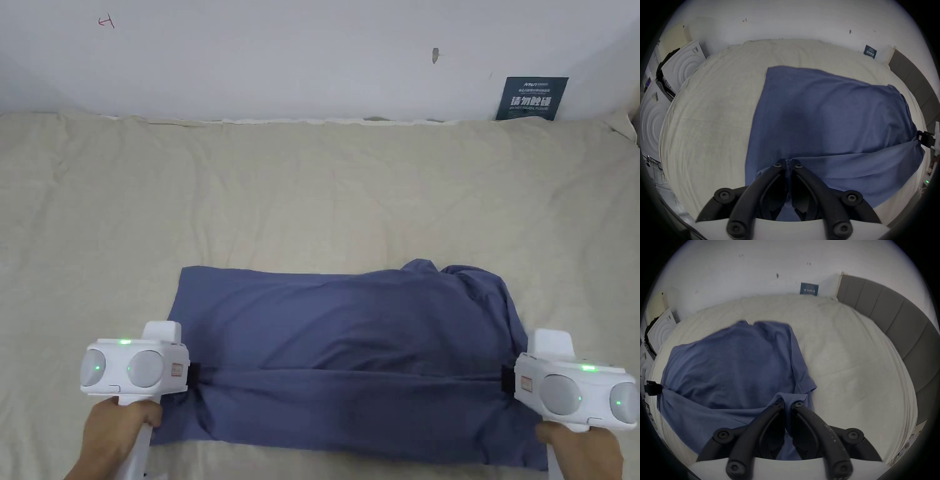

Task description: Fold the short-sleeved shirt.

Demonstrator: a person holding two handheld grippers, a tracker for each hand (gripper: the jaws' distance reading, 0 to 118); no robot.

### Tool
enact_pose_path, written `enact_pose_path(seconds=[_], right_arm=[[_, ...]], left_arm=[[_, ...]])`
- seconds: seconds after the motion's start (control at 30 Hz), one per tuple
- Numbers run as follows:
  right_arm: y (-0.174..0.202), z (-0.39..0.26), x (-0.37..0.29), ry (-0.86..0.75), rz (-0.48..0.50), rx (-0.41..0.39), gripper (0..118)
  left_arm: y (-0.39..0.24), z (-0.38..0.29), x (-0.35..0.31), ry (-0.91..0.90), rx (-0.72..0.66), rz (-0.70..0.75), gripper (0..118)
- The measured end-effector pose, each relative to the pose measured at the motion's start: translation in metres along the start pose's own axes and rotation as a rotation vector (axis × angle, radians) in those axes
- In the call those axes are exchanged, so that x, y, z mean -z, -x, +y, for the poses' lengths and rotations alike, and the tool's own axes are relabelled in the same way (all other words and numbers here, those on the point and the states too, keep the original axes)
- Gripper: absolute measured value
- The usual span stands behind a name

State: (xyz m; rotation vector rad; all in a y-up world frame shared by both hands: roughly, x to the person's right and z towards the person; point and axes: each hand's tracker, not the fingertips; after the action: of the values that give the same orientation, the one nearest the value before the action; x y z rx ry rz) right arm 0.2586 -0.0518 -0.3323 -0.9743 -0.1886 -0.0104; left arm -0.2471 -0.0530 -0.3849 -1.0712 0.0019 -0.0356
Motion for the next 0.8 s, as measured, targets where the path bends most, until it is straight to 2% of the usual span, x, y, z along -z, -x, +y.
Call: enact_pose_path(seconds=[0.07,0.13,0.17,0.23,0.33,0.37,0.4,0.43,0.47,0.63,0.8], right_arm=[[0.003,-0.005,0.006,0.045,0.005,0.019,11],[0.004,-0.012,0.011,0.051,0.007,0.02,12],[0.006,-0.014,0.006,0.025,0.001,0.016,18],[0.009,-0.01,-0.003,0.025,-0.01,-0.009,42],[0.006,-0.005,-0.028,-0.04,0.017,0.038,57],[0.005,-0.003,-0.04,-0.075,0.026,0.055,74],[0.006,-0.001,-0.059,-0.124,0.029,0.069,93],[0.007,0.001,-0.08,-0.175,0.033,0.068,104],[0.008,0.003,-0.097,-0.226,0.039,0.061,108],[0.008,0.0,-0.181,-0.473,0.047,0.041,107],[0.015,-0.018,-0.247,-0.641,0.027,0.004,107]], left_arm=[[-0.001,-0.001,0.004,0.007,-0.004,-0.001,7],[0.0,-0.002,-0.002,0.004,-0.006,-0.001,15],[0.001,-0.002,-0.005,0.002,-0.001,-0.002,24],[0.004,-0.003,-0.012,-0.006,-0.01,-0.001,76],[0.003,-0.002,-0.032,-0.041,-0.049,-0.004,99],[0.002,-0.001,-0.045,-0.094,-0.059,-0.013,114],[0.0,-0.002,-0.061,-0.168,-0.072,-0.026,118],[-0.002,-0.003,-0.076,-0.225,-0.079,-0.041,117],[-0.004,-0.003,-0.09,-0.258,-0.076,-0.05,117],[-0.021,-0.015,-0.173,-0.544,-0.076,-0.056,116],[-0.034,-0.039,-0.228,-0.766,-0.099,-0.028,116]])
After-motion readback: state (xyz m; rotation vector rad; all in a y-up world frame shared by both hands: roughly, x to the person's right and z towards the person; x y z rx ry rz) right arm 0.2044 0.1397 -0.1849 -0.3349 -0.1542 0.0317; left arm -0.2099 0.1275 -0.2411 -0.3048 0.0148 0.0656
